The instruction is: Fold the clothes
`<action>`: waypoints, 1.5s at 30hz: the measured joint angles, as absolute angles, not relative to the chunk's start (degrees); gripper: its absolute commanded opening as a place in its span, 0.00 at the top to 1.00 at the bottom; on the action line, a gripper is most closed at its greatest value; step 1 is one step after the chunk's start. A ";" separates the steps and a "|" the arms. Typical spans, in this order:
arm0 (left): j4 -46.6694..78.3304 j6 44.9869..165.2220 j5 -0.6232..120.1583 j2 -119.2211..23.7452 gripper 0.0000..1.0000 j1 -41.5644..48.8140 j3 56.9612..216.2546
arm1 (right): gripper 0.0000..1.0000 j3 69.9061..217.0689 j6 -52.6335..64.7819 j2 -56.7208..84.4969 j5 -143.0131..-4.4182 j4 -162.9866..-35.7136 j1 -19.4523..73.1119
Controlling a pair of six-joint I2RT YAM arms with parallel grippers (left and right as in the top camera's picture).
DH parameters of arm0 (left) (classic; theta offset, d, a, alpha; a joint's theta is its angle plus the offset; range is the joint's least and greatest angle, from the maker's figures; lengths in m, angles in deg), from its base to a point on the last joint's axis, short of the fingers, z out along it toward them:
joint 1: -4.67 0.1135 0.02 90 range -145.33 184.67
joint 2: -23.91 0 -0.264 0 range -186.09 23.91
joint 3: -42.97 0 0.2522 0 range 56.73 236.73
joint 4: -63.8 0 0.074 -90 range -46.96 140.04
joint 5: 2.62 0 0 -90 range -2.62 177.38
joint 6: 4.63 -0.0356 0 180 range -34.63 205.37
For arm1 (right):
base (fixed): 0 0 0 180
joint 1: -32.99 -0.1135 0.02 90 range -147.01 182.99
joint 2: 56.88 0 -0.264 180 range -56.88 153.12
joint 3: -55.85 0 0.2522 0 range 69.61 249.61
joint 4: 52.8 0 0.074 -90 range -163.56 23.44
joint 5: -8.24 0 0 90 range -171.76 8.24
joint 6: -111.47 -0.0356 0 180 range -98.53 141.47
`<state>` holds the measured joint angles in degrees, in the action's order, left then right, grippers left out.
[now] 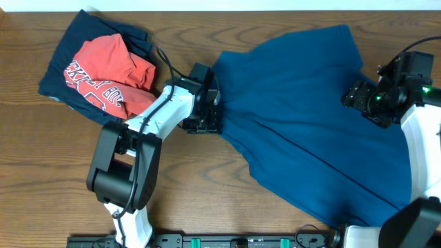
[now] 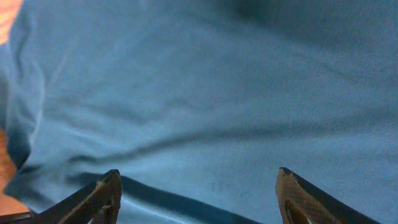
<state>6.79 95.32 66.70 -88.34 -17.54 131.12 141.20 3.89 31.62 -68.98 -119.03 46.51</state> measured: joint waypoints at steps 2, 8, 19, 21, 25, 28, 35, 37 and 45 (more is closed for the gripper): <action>8.28 95.89 66.76 -89.08 0.46 -17.63 131.12 | 0.23 141.20 3.84 33.35 -69.11 -118.88 46.51; 10.51 98.38 66.74 -90.46 0.94 -18.09 131.10 | 0.24 141.14 3.21 38.99 -69.33 -118.35 48.24; -6.65 99.15 74.91 -87.29 0.94 -12.45 131.12 | 0.31 141.09 2.56 41.85 -71.93 -117.83 55.36; -8.79 99.24 76.51 -84.64 0.94 -10.33 131.12 | 0.32 141.09 2.31 42.23 -73.29 -117.70 56.33; -12.20 99.43 78.54 -79.57 0.94 -7.31 131.12 | 0.38 141.09 1.29 44.26 -76.02 -116.78 56.89; -13.80 99.98 79.07 -78.06 0.94 -6.77 131.14 | 0.50 141.09 -0.07 46.68 -78.27 -116.02 56.83; -16.29 100.09 79.53 -78.04 0.53 -6.72 131.14 | 0.69 141.09 -4.55 54.79 -83.43 -114.90 57.44; -16.62 100.37 79.92 -78.04 0.40 -6.72 131.14 | 0.90 141.64 -5.42 56.19 -83.39 -113.57 58.45; -16.40 100.57 80.29 -78.04 0.34 -6.72 131.14 | 0.99 142.84 -8.09 59.08 -86.14 -94.71 63.80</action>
<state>-16.40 100.57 80.29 -78.04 -6.72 131.14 142.84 -8.09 59.08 -86.14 -94.71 63.80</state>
